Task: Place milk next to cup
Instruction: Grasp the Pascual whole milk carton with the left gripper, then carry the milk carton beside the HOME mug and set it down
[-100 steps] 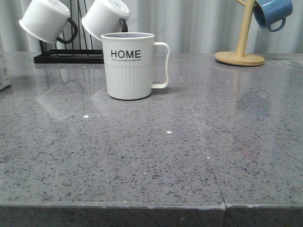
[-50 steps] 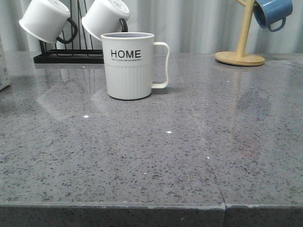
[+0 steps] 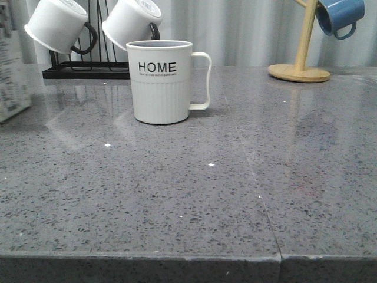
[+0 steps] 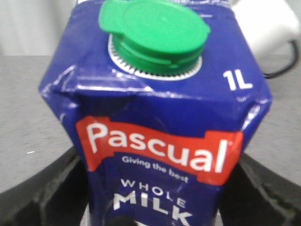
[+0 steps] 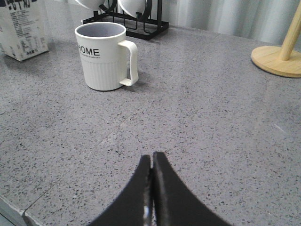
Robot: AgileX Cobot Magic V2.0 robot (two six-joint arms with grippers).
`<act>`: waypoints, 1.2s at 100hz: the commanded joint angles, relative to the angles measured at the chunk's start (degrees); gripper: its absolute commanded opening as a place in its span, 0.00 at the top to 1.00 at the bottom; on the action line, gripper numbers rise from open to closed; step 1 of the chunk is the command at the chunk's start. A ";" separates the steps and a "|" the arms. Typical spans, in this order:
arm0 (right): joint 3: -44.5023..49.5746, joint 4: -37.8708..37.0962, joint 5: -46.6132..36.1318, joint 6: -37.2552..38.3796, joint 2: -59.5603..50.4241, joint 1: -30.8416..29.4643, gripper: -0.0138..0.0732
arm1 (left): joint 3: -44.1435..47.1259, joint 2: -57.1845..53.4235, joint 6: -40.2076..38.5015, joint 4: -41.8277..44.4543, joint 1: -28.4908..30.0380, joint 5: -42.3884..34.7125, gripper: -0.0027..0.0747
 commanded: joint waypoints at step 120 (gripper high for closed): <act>-1.48 -0.27 -4.44 -0.04 0.44 -0.24 0.92 | -7.29 4.88 0.00 -4.53 -18.70 -9.37 0.09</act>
